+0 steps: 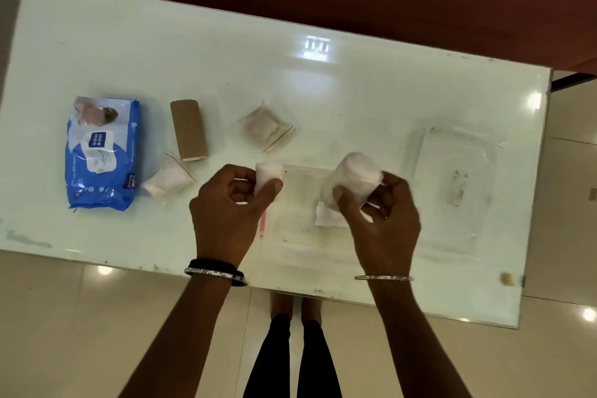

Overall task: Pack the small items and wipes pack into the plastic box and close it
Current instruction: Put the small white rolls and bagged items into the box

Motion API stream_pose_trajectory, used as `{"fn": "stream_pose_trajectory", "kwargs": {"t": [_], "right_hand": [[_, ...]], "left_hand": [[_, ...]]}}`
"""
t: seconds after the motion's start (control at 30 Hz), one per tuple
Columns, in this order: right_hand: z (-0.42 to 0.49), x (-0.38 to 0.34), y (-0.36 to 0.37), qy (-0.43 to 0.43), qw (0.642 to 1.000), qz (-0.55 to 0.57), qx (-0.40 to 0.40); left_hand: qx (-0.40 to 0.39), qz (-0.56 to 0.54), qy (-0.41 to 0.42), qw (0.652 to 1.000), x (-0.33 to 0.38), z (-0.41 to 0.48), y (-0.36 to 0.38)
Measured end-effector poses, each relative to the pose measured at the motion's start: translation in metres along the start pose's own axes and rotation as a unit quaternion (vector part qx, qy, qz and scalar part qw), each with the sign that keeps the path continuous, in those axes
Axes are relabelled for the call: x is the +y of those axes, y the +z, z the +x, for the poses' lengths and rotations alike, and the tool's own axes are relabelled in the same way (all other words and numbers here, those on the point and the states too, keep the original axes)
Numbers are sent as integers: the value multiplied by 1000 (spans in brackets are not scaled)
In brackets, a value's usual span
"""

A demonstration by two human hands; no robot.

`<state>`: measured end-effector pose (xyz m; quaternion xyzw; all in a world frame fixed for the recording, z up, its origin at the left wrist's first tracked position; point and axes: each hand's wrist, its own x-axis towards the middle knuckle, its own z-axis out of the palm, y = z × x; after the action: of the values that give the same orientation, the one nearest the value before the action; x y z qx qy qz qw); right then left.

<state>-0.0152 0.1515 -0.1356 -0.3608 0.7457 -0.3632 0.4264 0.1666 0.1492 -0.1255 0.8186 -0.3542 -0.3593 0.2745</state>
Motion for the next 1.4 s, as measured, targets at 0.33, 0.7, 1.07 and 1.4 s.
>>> {"fn": "stream_pose_trajectory", "kwargs": {"t": [0.33, 0.7, 1.07, 1.4], "right_hand": [[6, 42, 59, 91, 980, -130, -115], [16, 56, 79, 108, 978, -136, -115], [12, 66, 28, 162, 981, -63, -87], [-12, 51, -8, 161, 960, 62, -222]], "left_hand": [[5, -30, -29, 999, -27, -27, -6], [-20, -39, -38, 998, -28, -37, -6], [-56, -3, -27, 998, -16, -46, 15], [-209, -11, -51, 976, -18, -48, 54]]}}
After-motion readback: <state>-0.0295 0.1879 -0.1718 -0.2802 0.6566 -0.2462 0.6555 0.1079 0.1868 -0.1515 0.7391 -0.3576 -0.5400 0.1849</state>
